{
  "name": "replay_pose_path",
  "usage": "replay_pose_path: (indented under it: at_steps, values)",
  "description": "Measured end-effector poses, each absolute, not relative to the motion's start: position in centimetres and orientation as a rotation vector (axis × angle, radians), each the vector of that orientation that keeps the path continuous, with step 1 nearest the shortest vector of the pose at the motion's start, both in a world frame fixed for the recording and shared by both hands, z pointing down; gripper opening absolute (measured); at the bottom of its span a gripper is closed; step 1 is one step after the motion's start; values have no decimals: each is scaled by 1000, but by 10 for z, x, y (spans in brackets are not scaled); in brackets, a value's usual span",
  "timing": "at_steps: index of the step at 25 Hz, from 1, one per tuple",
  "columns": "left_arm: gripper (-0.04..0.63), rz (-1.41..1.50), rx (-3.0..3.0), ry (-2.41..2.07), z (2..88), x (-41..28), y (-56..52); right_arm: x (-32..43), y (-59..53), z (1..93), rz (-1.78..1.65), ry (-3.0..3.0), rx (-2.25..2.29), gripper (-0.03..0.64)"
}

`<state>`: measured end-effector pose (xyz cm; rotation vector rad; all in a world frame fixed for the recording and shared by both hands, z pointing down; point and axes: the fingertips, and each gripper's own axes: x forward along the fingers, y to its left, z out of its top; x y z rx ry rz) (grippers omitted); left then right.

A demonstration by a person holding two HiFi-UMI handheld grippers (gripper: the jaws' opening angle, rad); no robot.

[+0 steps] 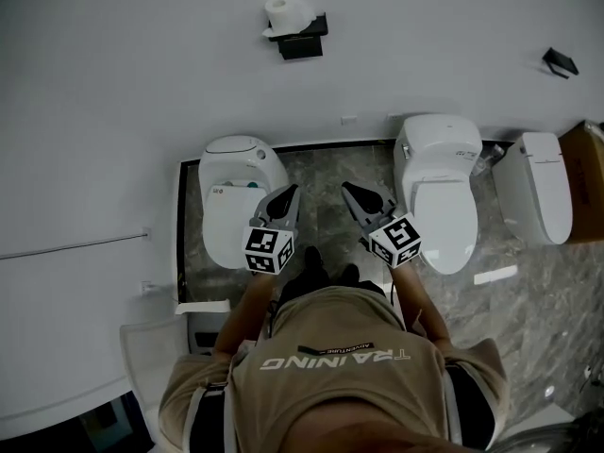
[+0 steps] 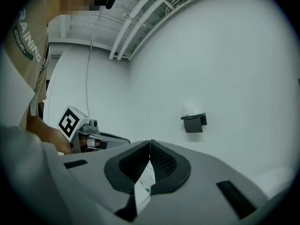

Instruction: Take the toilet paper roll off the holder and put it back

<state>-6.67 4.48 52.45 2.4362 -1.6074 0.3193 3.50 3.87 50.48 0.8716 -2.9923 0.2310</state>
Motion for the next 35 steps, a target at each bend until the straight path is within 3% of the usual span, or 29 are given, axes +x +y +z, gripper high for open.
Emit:
replay_pose_path:
  at_steps: [35]
  values:
    - [5,139,2548,-1489,511,-77,99,-6,104,498,174,-2932,983,14]
